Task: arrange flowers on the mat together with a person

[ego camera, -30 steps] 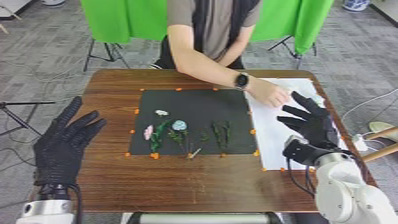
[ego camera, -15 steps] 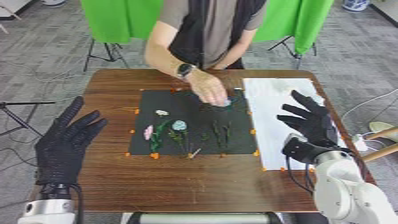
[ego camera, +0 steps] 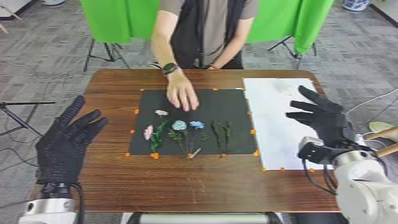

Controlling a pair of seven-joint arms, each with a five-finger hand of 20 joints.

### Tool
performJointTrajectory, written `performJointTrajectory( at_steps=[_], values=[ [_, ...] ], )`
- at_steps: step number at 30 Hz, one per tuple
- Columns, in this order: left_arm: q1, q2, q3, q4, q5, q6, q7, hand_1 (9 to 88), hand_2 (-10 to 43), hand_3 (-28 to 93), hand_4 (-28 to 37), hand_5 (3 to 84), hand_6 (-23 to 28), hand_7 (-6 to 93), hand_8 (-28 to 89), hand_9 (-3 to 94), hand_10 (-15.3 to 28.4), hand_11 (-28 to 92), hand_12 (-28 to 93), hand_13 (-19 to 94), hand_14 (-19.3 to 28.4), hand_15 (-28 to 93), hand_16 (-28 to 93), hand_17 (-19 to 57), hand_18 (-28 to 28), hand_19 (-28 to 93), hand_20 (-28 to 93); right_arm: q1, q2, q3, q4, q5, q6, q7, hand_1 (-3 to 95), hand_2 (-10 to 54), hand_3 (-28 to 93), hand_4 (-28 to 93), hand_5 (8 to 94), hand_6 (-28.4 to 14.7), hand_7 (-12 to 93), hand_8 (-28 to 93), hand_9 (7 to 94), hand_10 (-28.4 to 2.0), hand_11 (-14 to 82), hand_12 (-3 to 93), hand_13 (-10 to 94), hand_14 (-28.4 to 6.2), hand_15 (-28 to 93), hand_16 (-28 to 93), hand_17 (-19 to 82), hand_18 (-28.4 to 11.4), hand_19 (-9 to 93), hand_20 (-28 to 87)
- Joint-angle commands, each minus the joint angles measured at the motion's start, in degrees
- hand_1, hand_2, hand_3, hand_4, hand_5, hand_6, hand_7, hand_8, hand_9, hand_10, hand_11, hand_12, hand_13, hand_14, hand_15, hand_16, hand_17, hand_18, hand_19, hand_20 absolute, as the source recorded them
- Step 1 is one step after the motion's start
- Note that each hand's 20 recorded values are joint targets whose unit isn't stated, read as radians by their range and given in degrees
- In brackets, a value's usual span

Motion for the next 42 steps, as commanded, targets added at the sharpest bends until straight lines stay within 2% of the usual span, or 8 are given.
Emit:
performJointTrajectory(
  at_steps=[1,8,15,21,26,37,38,42],
  values=[
    [0.4,-0.06,0.38,0.39,-0.42,0.74,-0.04,18.6,6.4,76,-28.3,34.4,6.7,9.0,-9,36.8,20.5,22,11,28,27.6,48,-9,-6.4,26.9,60,-2,-2.5,2.0,-6.9,0.2,1.6,11.8,-0.5,11.0,12.0,84,-28,38.6,-0.3,11,-12,45.5,-18.2,10.7,10.9,38,-23.1,29,13,1,-19.8,44,15],
    [0.2,0.33,0.75,0.44,-0.71,1.04,0.60,18.7,6.5,76,-28.3,34.4,6.8,9.1,-9,36.8,20.5,22,11,28,27.7,48,-9,-6.4,26.9,60,-2,1.9,6.3,-11.3,1.0,2.2,17.6,0.9,11.2,11.8,85,-28,38.8,-0.2,11,-13,45.8,-18.3,10.8,10.8,38,-23.1,30,13,1,-19.9,44,15],
    [0.3,0.47,0.75,0.40,-0.79,1.03,0.93,18.7,6.5,76,-28.3,34.4,6.7,9.1,-9,36.8,20.5,22,11,28,27.8,48,-9,-6.3,26.9,60,-2,5.1,8.9,-13.0,2.1,1.4,19.1,2.9,11.3,11.6,85,-28,39.0,-0.1,11,-13,46.0,-18.2,10.9,10.8,39,-23.1,31,13,1,-19.9,45,15],
    [0.2,0.55,0.71,0.22,-0.70,1.29,0.58,18.8,6.5,76,-28.3,34.4,6.8,9.2,-9,36.8,20.5,22,11,28,27.7,48,-9,-6.4,27.0,60,-2,8.3,12.7,-13.5,3.9,-5.9,20.0,7.1,13.0,10.5,85,-28,39.5,-0.2,11,-12,46.7,-18.1,11.6,11.0,41,-23.0,35,13,3,-20.0,48,16],
    [0.3,0.89,0.90,0.12,-0.91,1.56,0.92,18.8,6.5,76,-28.3,34.4,6.8,9.2,-9,36.8,20.6,22,11,28,27.7,48,-9,-6.3,27.0,60,-3,14.2,17.5,-17.6,6.8,-14.1,25.4,13.2,14.0,9.7,85,-28,40.1,-0.3,12,-13,47.5,-18.2,12.7,11.0,43,-22.5,40,11,5,-20.1,51,17],
    [0.8,1.21,1.11,-0.22,-1.21,2.23,1.36,18.7,6.4,76,-28.3,34.4,6.9,9.2,-9,36.8,20.6,22,11,28,27.7,48,-9,-6.3,27.0,60,-3,21.7,24.3,-22.4,14.1,-37.2,22.1,25.4,17.9,6.2,84,-28,41.3,-0.5,13,-13,47.7,-17.6,14.1,11.0,47,-20.4,46,8,6,-20.4,53,16],
    [0.4,0.86,1.04,-0.15,-0.91,1.94,0.70,18.7,6.4,76,-28.3,34.4,6.9,9.3,-9,36.8,20.6,22,11,28,27.7,48,-9,-6.3,27.0,60,-3,22.7,25.2,-23.5,14.9,-39.1,22.2,27.3,18.2,5.7,84,-28,41.3,-0.4,13,-13,47.6,-17.5,14.2,11.1,47,-20.1,47,8,6,-20.5,53,16],
    [0.4,0.84,1.08,-0.27,-0.81,1.94,0.49,18.8,6.5,76,-28.3,34.5,7.0,9.3,-9,36.8,20.6,22,11,28,27.7,48,-9,-6.3,27.0,60,-3,28.0,27.2,-27.5,19.2,-43.9,18.8,32.7,19.9,4.0,85,-28,41.6,-0.4,14,-14,47.5,-17.0,14.5,11.1,48,-18.9,48,7,7,-20.6,54,16]
  ],
)
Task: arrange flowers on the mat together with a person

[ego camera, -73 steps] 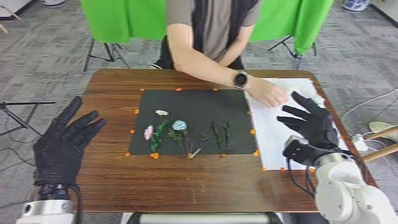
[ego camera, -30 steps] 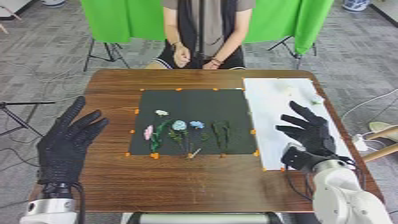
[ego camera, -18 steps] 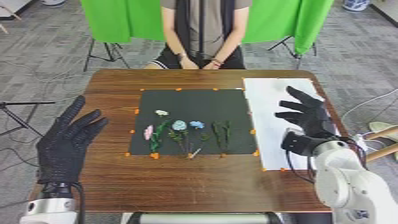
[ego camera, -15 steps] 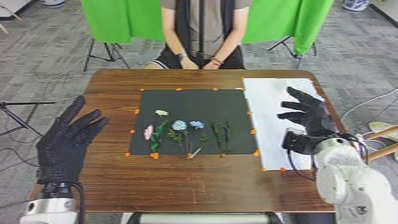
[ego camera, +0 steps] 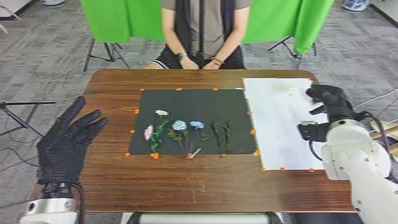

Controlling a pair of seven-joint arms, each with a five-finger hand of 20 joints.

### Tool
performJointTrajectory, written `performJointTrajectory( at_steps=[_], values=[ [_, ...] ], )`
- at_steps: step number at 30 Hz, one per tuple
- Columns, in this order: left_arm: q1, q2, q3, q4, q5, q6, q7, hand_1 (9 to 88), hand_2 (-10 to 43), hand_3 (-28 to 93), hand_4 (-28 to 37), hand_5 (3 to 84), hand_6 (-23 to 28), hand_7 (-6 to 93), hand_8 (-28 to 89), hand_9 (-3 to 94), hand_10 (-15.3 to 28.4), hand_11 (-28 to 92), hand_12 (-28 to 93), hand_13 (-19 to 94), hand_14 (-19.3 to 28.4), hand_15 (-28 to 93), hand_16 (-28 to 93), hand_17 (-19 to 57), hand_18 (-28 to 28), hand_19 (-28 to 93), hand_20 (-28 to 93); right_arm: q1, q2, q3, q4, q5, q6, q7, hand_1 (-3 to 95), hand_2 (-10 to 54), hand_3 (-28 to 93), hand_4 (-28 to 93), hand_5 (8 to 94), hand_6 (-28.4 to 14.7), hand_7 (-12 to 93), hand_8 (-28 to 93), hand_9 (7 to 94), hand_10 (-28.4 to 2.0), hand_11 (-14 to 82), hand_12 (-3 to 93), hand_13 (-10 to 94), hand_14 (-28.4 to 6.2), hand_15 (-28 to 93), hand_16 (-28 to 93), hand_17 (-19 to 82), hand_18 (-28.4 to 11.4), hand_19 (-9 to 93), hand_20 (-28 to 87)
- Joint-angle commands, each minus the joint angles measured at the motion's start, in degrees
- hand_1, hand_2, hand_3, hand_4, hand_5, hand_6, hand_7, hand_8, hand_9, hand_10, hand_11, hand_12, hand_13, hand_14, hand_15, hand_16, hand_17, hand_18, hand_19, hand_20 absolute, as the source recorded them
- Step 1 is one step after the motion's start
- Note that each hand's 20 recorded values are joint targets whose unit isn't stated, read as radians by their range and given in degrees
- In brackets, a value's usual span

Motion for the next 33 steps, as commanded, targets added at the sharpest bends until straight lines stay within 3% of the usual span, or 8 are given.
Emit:
performJointTrajectory(
  at_steps=[1,5,9,13,19,24,27,33],
  values=[
    [0.6,0.06,0.40,-0.27,-0.39,0.78,-0.01,18.8,6.5,76,-28.3,34.5,7.0,9.4,-9,36.8,20.6,22,11,28,27.7,48,-9,-6.3,27.0,60,-3,10.3,5.3,-7.0,7.4,-9.2,-3.9,9.8,20.2,3.8,85,-28,41.6,-0.4,14,-14,47.5,-16.9,14.6,11.1,48,-18.8,48,7,7,-20.6,54,16],
    [0.4,-0.01,0.58,-0.28,-0.33,0.67,-0.09,18.8,6.6,76,-28.3,34.5,7.0,9.4,-9,36.8,20.6,22,11,28,27.7,48,-9,-6.3,27.1,60,-3,15.8,7.2,-12.2,11.6,-12.6,-5.5,13.6,21.2,3.0,85,-28,41.3,-0.3,14,-14,47.2,-16.6,14.9,11.2,48,-18.0,48,7,7,-20.5,55,16],
    [0.0,-0.14,0.56,-0.27,-0.09,0.41,-0.63,18.9,6.6,76,-28.3,34.5,7.1,9.5,-9,36.8,20.7,22,11,28,27.7,48,-9,-6.3,27.1,60,-3,20.0,7.8,-15.5,15.3,-13.8,-9.7,15.4,22.2,1.6,85,-28,39.7,-0.1,14,-14,47.1,-16.2,15.3,11.2,49,-17.5,48,7,8,-20.4,55,15],
    [0.1,0.02,0.64,-0.31,-0.19,0.56,-0.33,18.8,6.6,76,-28.3,34.6,7.1,9.5,-9,36.7,20.6,22,11,28,27.7,48,-9,-6.3,27.0,60,-3,24.2,7.7,-19.1,18.4,-14.7,-15.3,15.5,22.8,0.8,85,-28,36.7,0.5,13,-14,46.9,-16.0,15.6,11.1,49,-17.3,49,6,8,-20.6,56,15],
    [-1.0,-0.33,0.83,-0.05,0.20,-0.29,-1.33,18.9,6.6,76,-28.3,34.6,7.2,9.5,-9,36.7,20.6,22,11,28,27.7,48,-9,-6.3,27.0,60,-3,27.2,5.7,-21.4,22.0,-13.7,-24.6,16.8,23.8,-0.9,85,-28,31.2,2.8,14,-13,44.5,-15.3,15.1,11.0,48,-16.7,49,6,8,-20.6,57,14],
    [-0.9,0.06,0.92,-0.05,-0.06,-0.22,-0.80,18.8,6.6,76,-28.3,34.6,7.2,9.6,-9,36.7,20.6,22,11,28,27.7,48,-9,-6.3,27.0,60,-3,27.4,5.0,-22.4,23.8,-14.1,-28.8,16.1,25.9,-2.9,86,-28,30.8,5.4,16,-14,42.9,-15.1,13.9,10.9,47,-16.2,48,6,8,-20.3,57,13],
    [-1.0,-0.06,0.95,0.03,-0.02,-0.37,-1.06,18.8,6.6,76,-28.3,34.6,7.2,9.7,-9,36.6,20.7,22,11,28,27.7,48,-9,-6.3,26.9,60,-3,27.1,4.9,-23.1,24.5,-15.5,-29.0,15.1,29.8,-5.1,84,-28,36.6,6.2,17,-15,46.0,-14.5,12.6,10.8,50,-14.7,46,6,9,-20.2,57,12],
    [-1.6,-0.19,1.10,0.23,0.21,-0.96,-1.60,18.9,6.6,76,-28.3,34.6,7.2,9.7,-9,36.7,20.7,22,11,28,27.7,48,-9,-6.3,27.0,60,-3,25.8,5.7,-26.9,24.9,-22.8,-23.1,11.4,42.4,-9.4,80,-28,62.9,6.1,16,-15,67.6,-9.4,14.4,11.9,66,-8.7,41,11,18,-18.8,64,10]
  ],
)
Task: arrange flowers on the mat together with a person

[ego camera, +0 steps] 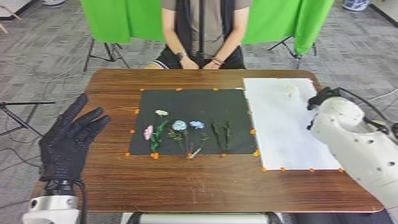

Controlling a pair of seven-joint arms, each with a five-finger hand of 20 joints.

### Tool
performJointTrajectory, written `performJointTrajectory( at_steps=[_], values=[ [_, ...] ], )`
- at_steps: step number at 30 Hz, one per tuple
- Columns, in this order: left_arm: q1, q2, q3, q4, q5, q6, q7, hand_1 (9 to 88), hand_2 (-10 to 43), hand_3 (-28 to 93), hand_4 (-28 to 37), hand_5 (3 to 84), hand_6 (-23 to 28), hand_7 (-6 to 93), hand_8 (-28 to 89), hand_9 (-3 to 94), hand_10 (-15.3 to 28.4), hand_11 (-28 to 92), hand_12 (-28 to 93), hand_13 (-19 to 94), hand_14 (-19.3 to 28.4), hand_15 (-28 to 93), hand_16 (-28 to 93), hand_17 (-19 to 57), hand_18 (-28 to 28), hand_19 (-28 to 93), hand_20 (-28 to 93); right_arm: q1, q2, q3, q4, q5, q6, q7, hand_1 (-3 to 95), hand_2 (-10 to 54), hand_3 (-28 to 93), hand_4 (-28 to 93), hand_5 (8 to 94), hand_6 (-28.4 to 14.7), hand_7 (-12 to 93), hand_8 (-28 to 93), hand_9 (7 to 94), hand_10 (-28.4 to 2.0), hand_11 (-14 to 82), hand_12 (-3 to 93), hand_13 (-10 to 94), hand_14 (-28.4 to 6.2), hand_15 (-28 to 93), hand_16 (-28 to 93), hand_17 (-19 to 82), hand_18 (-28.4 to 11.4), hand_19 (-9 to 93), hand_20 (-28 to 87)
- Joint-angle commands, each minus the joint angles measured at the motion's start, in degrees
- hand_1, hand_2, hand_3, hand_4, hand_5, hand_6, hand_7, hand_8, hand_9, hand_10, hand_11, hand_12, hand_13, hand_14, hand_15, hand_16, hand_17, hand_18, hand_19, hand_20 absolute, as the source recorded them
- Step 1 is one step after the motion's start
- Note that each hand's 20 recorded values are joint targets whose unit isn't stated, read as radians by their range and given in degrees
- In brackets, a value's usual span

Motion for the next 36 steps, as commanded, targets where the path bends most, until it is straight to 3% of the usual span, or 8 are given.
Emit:
performJointTrajectory(
  at_steps=[1,4,8,10,17,22,26,36],
  values=[
    [-0.5,-0.12,0.51,0.44,0.18,-1.01,-0.96,18.9,6.6,76,-28.3,34.6,7.2,9.7,-9,36.7,20.6,22,11,28,27.7,48,-9,-6.3,26.9,60,-3,-1.8,0.4,-4.6,0.9,-8.8,6.7,-4.3,45.9,-9.5,75,-28,68.6,5.7,15,-10,72.0,-8.6,15.8,12.5,69,-7.3,42,12,20,-18.7,66,10],
    [-0.6,-0.24,0.83,0.45,0.15,-1.05,-1.13,18.9,6.6,76,-28.3,34.6,7.2,9.8,-9,36.7,20.7,22,11,28,27.7,48,-9,-6.3,27.0,60,-3,-2.1,0.3,-6.0,1.3,-11.5,8.5,-5.3,53.0,-9.5,65,-28,78.3,5.8,15,-5,81.4,-7.4,12.1,20.2,73,-4.8,41,20,21,-18.1,69,9],
    [-0.8,-0.36,0.82,0.45,0.43,-1.42,-1.39,18.9,6.6,76,-28.3,34.7,7.3,9.8,-9,36.7,20.6,23,11,28,27.7,48,-9,-6.3,27.0,60,-3,-4.0,0.6,-5.4,0.2,-13.2,13.1,-4.6,56.7,-9.5,63,-28,85.9,5.7,15,-2,93.1,-5.7,10.7,30.4,79,-2.9,46,23,24,-15.2,73,8],
    [-0.8,-0.57,0.62,0.40,0.56,-1.41,-1.73,18.9,6.6,76,-28.3,34.6,7.2,9.8,-9,36.7,20.6,23,11,28,27.7,48,-9,-6.3,27.0,60,-3,-5.3,0.7,-4.5,-1.6,-14.1,16.5,-3.7,56.9,-9.5,63,-28,86.9,5.1,15,-1,93.6,-5.8,14.4,30.3,80,-3.2,49,23,25,-14.8,75,7],
    [-0.1,-0.65,0.16,0.29,0.44,-1.27,-1.68,18.9,6.6,76,-28.3,34.6,7.2,9.7,-9,36.7,20.7,23,11,28,27.7,48,-9,-6.3,26.9,60,-3,-8.7,-2.5,-0.6,-10.8,-20.0,20.2,-6.7,56.2,-9.5,66,-28,87.8,4.1,15,-1,93.7,-6.4,20.7,28.3,81,-3.8,53,21,25,-14.7,77,6],
    [-0.9,-1.14,0.09,0.52,0.85,-1.82,-2.70,18.9,6.5,76,-28.3,34.6,7.3,9.7,-9,36.7,20.7,23,11,28,27.7,48,-9,-6.3,27.0,60,-3,-9.2,-6.4,-1.1,-16.9,-20.6,18.6,-12.3,55.8,-9.5,68,-28,88.2,3.4,14,0,93.7,-6.5,20.8,28.5,80,-4.0,53,21,25,-14.9,78,6],
    [-1.0,-0.82,0.33,0.54,0.64,-1.59,-2.16,19.0,6.6,76,-28.3,34.6,7.3,9.7,-9,36.7,20.7,23,11,28,27.8,48,-9,-6.3,27.0,60,-3,-8.9,-10.6,-3.3,-19.0,-18.2,15.0,-18.1,55.3,-9.5,68,-28,88.0,3.3,14,0,93.7,-6.6,20.8,28.6,80,-4.1,54,21,25,-14.9,78,5],
    [-1.2,-0.45,0.60,0.64,0.23,-1.23,-1.81,19.0,6.6,76,-28.3,34.7,7.4,9.7,-9,36.6,20.6,23,11,28,27.8,48,-9,-6.3,27.0,60,-3,-7.3,-16.1,-9.1,-14.6,-18.4,9.6,-21.7,52.4,-9.5,70,-28,85.2,4.2,15,-1,90.5,-7.3,18.1,30.8,74,-5.3,56,20,21,-15.0,75,4]
  ],
)
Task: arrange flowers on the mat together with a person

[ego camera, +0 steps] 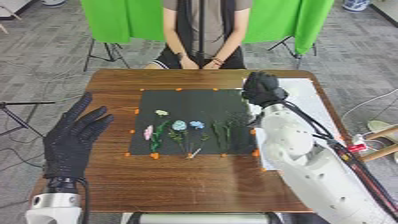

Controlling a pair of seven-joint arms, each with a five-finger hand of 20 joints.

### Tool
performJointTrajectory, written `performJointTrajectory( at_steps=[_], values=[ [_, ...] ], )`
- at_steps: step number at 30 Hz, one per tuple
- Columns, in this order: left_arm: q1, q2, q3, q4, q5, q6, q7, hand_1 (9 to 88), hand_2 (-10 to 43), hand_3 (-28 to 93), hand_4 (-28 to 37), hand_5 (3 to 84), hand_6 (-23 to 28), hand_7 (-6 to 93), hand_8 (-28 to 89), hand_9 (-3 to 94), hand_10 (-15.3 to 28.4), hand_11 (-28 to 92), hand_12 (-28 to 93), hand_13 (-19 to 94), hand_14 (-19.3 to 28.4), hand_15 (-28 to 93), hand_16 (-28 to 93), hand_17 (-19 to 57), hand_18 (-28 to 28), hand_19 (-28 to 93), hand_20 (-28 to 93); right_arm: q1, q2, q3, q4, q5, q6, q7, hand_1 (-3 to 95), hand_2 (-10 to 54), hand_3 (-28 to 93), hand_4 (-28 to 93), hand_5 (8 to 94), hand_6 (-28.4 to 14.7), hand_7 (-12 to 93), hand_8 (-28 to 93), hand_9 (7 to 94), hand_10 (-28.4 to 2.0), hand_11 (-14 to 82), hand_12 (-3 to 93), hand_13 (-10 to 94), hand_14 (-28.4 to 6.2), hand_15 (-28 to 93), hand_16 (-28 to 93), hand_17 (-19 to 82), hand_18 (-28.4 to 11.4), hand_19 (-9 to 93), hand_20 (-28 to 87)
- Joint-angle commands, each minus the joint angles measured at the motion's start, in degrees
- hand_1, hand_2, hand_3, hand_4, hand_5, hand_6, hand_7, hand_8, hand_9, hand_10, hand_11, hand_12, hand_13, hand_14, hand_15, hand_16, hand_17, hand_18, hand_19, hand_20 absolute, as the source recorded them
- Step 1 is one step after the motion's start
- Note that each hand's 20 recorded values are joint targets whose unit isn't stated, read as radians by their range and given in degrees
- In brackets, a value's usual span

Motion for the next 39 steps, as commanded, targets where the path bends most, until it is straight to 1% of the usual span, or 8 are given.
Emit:
performJointTrajectory(
  at_steps=[1,4,12,15,16,24,33,39],
  values=[
    [0.1,-0.13,0.09,0.47,-0.01,-0.18,-0.35,19.0,6.5,76,-28.3,34.7,7.4,9.6,-9,36.6,20.7,23,11,28,27.8,48,-9,-6.3,27.0,60,-3,-0.6,-4.4,-2.5,1.8,0.0,-5.1,-0.7,52.0,-9.5,71,-28,84.0,4.5,15,-2,89.3,-7.5,15.8,31.5,72,-5.7,55,19,20,-14.9,73,5],
    [0.7,-0.01,-0.03,0.28,-0.23,0.24,-0.21,19.0,6.6,76,-28.3,34.7,7.4,9.8,-9,36.7,20.8,23,11,28,27.8,48,-9,-6.3,26.9,60,-3,-0.9,-4.5,-2.3,1.8,-0.6,-6.1,-1.2,51.3,-9.5,71,-28,82.0,4.8,15,-3,85.2,-8.1,14.3,30.3,68,-6.5,54,18,18,-15.0,71,5],
    [0.6,0.08,0.10,0.29,-0.58,0.44,-0.21,19.2,6.4,76,-28.3,34.8,7.4,10.0,-9,36.8,20.8,23,11,29,27.9,48,-9,-6.3,26.9,60,-4,-2.9,-5.0,0.2,-0.1,-0.6,-13.4,-3.2,42.8,-9.5,80,-28,71.4,5.8,15,-9,71.2,-11.1,26.5,15.2,60,-9.5,55,9,14,-15.6,65,12],
    [0.6,-0.27,-0.12,0.28,-0.26,0.23,-0.70,19.5,6.4,77,-28.3,34.9,7.5,10.0,-9,36.8,20.8,23,11,29,27.9,49,-9,-6.3,26.9,60,-3,-3.6,-5.1,0.7,-0.4,-0.4,-14.1,-3.5,40.3,-9.5,83,-28,68.5,5.8,16,-15,69.0,-11.8,26.6,14.2,58,-10.0,55,8,13,-15.6,64,12],
    [0.5,0.07,0.16,0.28,-0.61,0.60,-0.23,19.5,6.4,77,-28.3,34.9,7.5,10.0,-9,36.8,20.8,23,11,29,27.9,49,-9,-6.3,26.9,60,-3,-3.5,-5.2,0.6,-0.5,-0.2,-14.1,-3.5,40.0,-9.5,83,-28,68.2,5.8,16,-15,68.8,-11.9,26.6,14.2,58,-10.0,55,8,13,-15.5,64,12],
    [0.7,-0.17,0.07,0.13,-0.42,0.66,-0.52,20.0,6.4,77,-28.3,34.9,7.5,10.2,-9,36.9,20.8,23,11,29,27.8,49,-9,-6.3,26.8,60,-3,-5.8,-6.6,3.9,-4.2,1.4,-17.3,-4.9,37.6,-9.5,84,-28,66.1,5.4,16,-15,67.4,-12.4,26.3,13.9,57,-10.5,55,8,12,-15.8,63,13],
    [0.5,-0.51,0.33,0.16,-0.34,0.67,-0.96,20.3,6.1,77,-28.3,35.0,7.5,10.4,-9,36.8,20.9,23,11,29,27.9,49,-9,-6.3,26.8,60,-3,-6.7,-6.7,5.1,-7.6,3.2,-17.7,-4.5,36.0,-9.5,82,-28,65.3,4.8,15,-15,66.8,-13.1,25.2,13.5,57,-11.3,55,8,11,-16.3,63,15],
    [1.2,-0.17,0.01,0.22,-0.96,1.40,0.28,20.4,6.2,77,-28.3,35.0,7.5,10.4,-9,36.8,20.9,23,11,29,27.9,49,-9,-6.3,26.8,60,-3,-13.9,-7.1,14.5,-14.1,19.0,-10.7,-0.1,27.4,-6.5,82,-28,58.9,2.7,14,-14,63.3,-15.0,21.7,12.7,55,-13.6,55,8,11,-17.1,63,15]
  ],
)
